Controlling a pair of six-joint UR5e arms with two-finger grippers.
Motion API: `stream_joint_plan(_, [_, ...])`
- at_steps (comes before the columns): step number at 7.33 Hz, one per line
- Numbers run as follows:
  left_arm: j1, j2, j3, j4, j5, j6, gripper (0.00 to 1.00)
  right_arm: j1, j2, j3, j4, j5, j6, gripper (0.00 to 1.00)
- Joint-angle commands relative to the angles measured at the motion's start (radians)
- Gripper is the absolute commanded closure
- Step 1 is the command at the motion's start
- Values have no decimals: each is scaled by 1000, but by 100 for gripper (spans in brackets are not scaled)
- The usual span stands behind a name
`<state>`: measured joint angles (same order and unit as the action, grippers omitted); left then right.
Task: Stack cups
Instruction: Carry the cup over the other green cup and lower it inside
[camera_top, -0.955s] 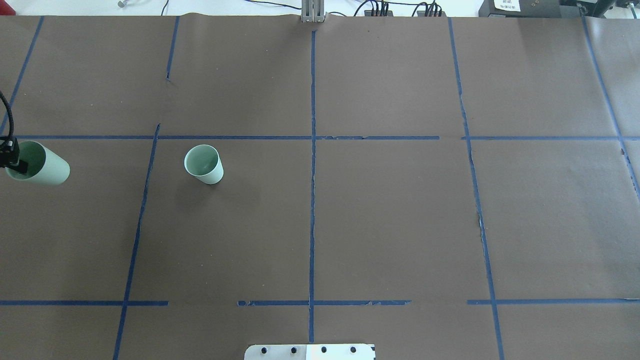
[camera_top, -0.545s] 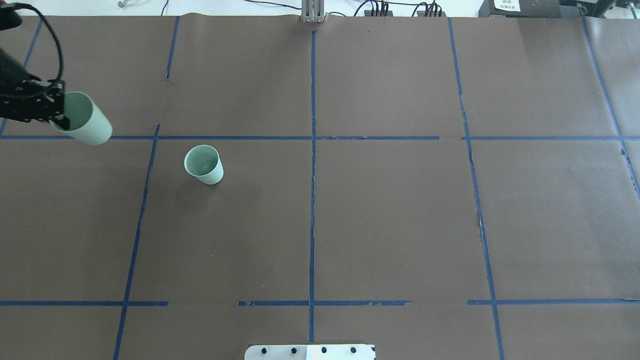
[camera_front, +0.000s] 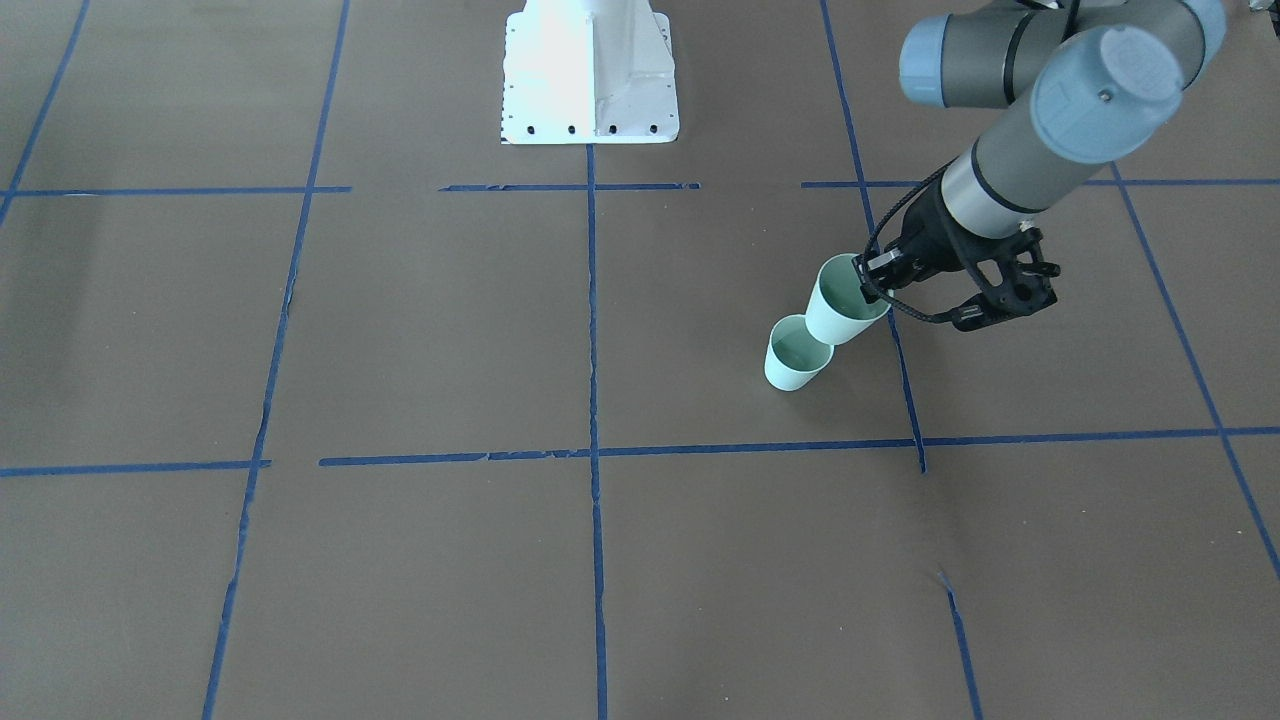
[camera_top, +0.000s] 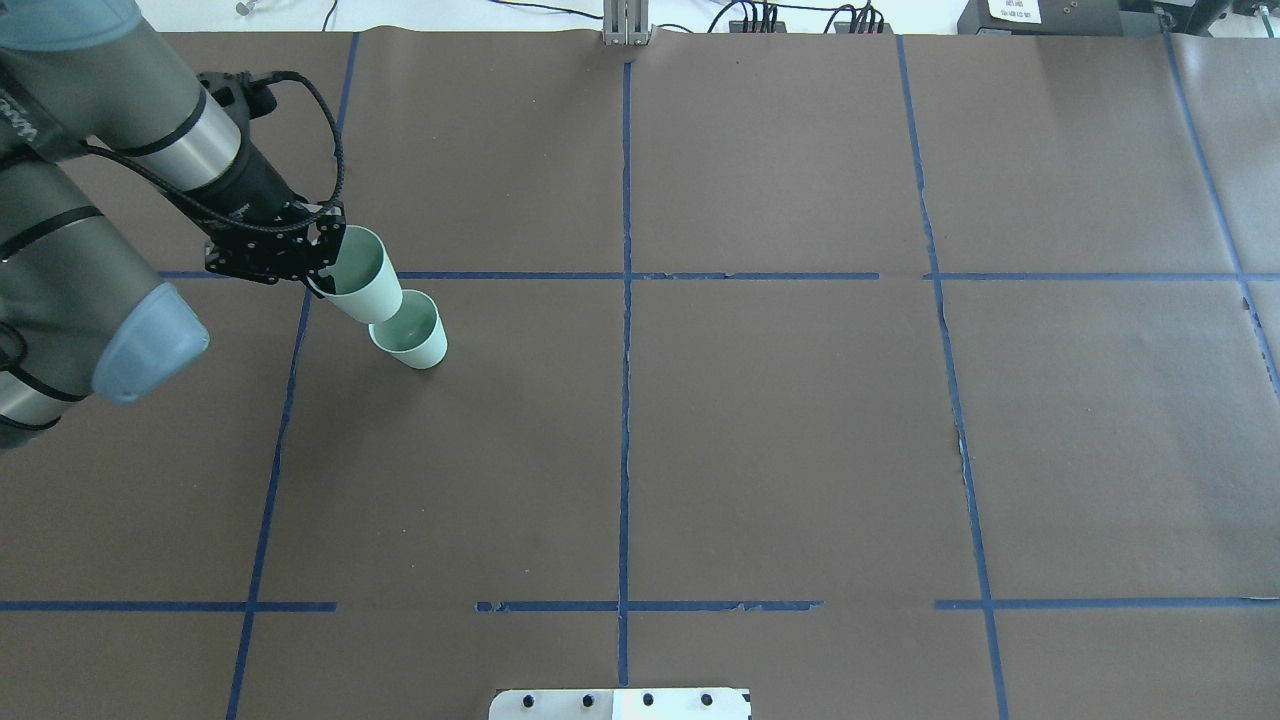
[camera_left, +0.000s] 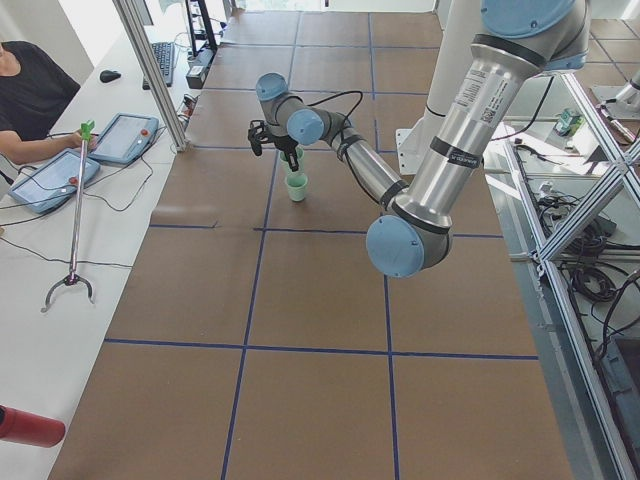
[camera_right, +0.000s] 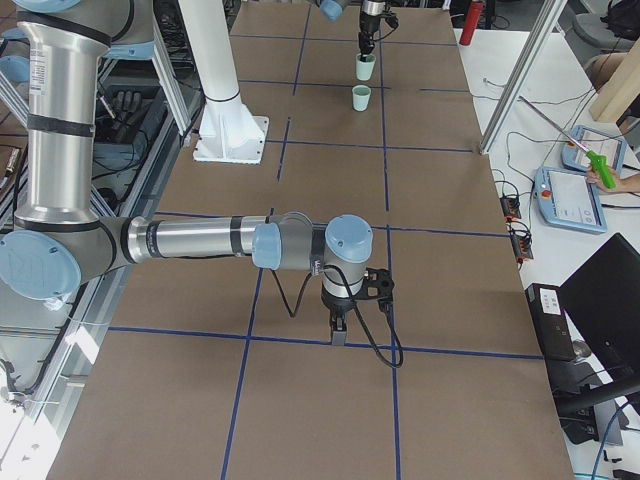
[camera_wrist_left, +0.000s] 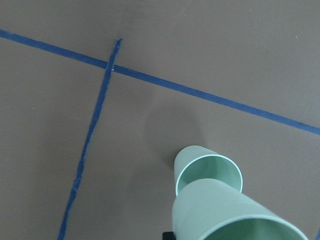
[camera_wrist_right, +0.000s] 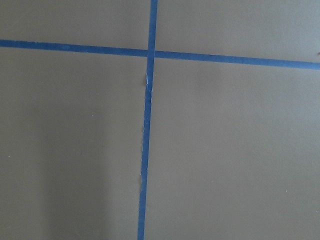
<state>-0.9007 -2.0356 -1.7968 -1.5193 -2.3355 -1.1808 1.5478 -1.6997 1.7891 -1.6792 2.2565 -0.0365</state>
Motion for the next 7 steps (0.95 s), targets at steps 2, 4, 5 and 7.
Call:
stream_joint_plan(2, [40, -5, 53, -65, 4, -20, 100, 0, 0, 1, 0, 0, 0, 0])
stream_joint_plan(4, [40, 2, 53, -75, 5, -20, 100, 0, 0, 1, 1, 0, 1, 0])
stream_joint_plan(5, [40, 2, 60, -76, 5, -17, 100, 0, 0, 1, 0, 0, 0, 0])
stream_joint_plan(7, [40, 5, 63, -76, 7, -14, 100, 0, 0, 0, 1, 0, 0, 0])
